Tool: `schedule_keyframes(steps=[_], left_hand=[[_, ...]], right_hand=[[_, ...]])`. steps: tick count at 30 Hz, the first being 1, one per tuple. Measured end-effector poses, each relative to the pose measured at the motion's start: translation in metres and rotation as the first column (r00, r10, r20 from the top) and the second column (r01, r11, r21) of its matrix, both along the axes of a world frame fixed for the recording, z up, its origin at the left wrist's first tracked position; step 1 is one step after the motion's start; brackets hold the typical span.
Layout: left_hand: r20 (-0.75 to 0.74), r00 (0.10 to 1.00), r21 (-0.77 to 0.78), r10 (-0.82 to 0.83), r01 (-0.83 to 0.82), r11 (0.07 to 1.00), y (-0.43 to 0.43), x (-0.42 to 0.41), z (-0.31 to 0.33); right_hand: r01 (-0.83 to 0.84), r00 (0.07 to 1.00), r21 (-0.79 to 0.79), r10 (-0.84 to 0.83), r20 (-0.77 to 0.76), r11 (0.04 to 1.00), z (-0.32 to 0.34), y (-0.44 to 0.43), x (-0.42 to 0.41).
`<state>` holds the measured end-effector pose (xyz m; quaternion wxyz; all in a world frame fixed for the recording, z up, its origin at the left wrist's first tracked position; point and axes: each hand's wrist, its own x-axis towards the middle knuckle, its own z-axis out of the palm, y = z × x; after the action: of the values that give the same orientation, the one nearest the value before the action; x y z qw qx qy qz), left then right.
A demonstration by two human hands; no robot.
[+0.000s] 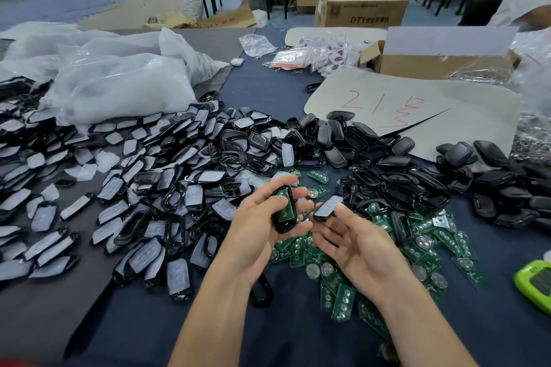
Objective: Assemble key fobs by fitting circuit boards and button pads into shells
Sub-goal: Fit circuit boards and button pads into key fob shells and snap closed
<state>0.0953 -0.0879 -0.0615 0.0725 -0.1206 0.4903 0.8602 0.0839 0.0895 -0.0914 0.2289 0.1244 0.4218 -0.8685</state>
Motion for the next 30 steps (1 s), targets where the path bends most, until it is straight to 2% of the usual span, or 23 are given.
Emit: schedule_keyframes(steps=[3, 8, 15, 19, 26, 30], left_hand=[[-0.004, 1.000, 0.027, -0.025, 0.025, 0.999, 0.001, 0.002, -0.001], [-0.037, 0.995, -0.082, -0.095, 0.092, 0.992, 0.004, 0.006, -0.004], [-0.032, 0.994, -0.095, -0.102, 0.099, 0.991, 0.006, 0.006, -0.005], [-0.040, 0.996, -0.065, -0.080, 0.077, 0.995, 0.005, 0.006, -0.006], [-0.049, 0.998, -0.118, -0.038, 0.032, 0.992, 0.006, 0.014, -0.001], [0.026, 0.999, -0.012, 0.032, -0.032, 0.999, 0.004, 0.017, 0.003]], right_hand=[[-0.004, 1.000, 0.013, 0.004, -0.022, 1.000, 0.001, -0.001, 0.001], [-0.007, 1.000, 0.010, 0.007, -0.022, 1.000, 0.001, -0.001, 0.001], [-0.021, 0.999, 0.021, 0.022, -0.045, 1.000, -0.001, -0.001, 0.000], [0.001, 0.999, 0.011, 0.000, -0.041, 1.000, -0.003, 0.000, 0.000], [0.063, 0.998, 0.002, -0.063, 0.005, 0.998, -0.003, 0.000, 0.001], [0.063, 0.998, 0.015, -0.063, -0.001, 0.998, -0.003, -0.001, 0.001]])
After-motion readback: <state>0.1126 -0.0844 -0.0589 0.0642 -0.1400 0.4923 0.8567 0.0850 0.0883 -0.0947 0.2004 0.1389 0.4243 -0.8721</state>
